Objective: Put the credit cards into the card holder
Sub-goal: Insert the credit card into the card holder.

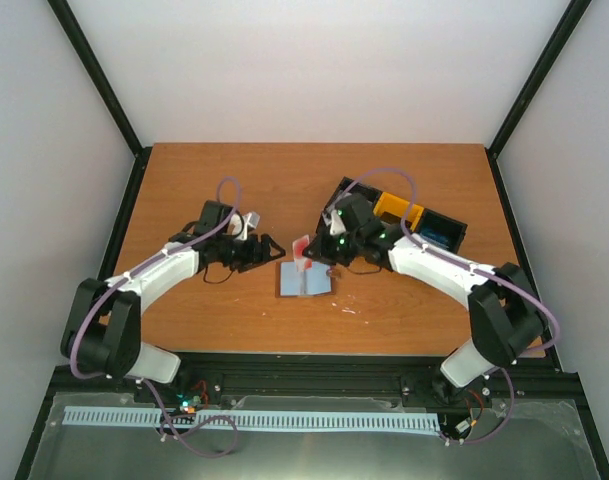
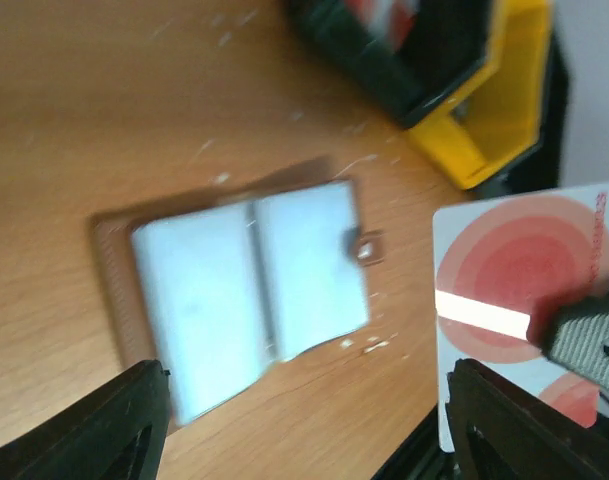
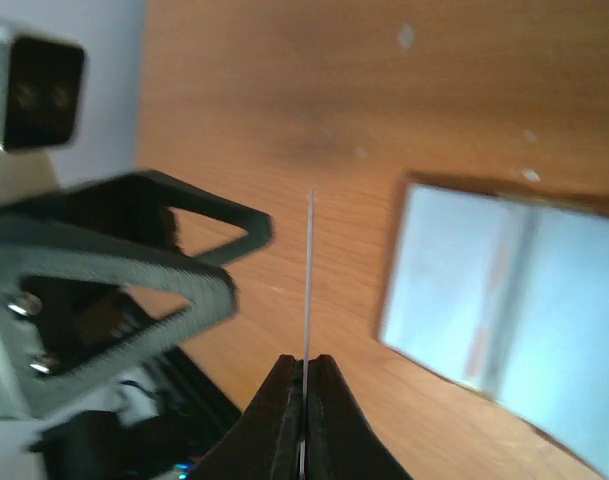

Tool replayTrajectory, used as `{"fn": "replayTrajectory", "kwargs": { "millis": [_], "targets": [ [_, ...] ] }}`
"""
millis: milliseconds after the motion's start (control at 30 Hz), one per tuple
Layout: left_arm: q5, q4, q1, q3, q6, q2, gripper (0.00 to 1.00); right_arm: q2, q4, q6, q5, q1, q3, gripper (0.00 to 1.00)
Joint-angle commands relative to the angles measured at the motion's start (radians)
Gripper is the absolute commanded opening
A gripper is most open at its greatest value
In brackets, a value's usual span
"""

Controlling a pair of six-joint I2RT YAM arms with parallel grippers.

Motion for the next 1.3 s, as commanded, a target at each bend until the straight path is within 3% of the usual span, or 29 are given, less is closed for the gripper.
{"fn": "replayTrajectory", "kwargs": {
  "millis": [0, 133, 367, 500, 1100, 1267],
  "targets": [
    [-0.041, -0.014, 0.004, -0.038, 0.046, 0.050, 0.76, 0.048, 0.075, -0.119, 0.112, 0.033, -0.129, 0.03],
    [-0.062, 0.008, -0.006, -0.065, 0.037, 0.088, 0.70, 0.059, 0.240, -0.080, 0.141, 0.041, -0.231, 0.03],
    [-0.109, 0.011, -0.033, -0.059, 0.003, 0.163, 0.54, 0.109, 0.363, -0.084, 0.135, 0.041, -0.307, 0.03],
    [-0.141, 0.000, -0.042, -0.055, -0.012, 0.183, 0.51, 0.151, 0.409, -0.068, 0.117, 0.041, -0.309, 0.03],
    [-0.144, -0.026, -0.104, -0.076, 0.033, 0.260, 0.18, 0.195, 0.640, -0.008, 0.075, 0.043, -0.404, 0.03],
    [-0.164, -0.031, -0.114, -0.079, 0.023, 0.257, 0.13, 0.225, 0.662, 0.054, 0.069, 0.042, -0.413, 0.03]
  ]
}}
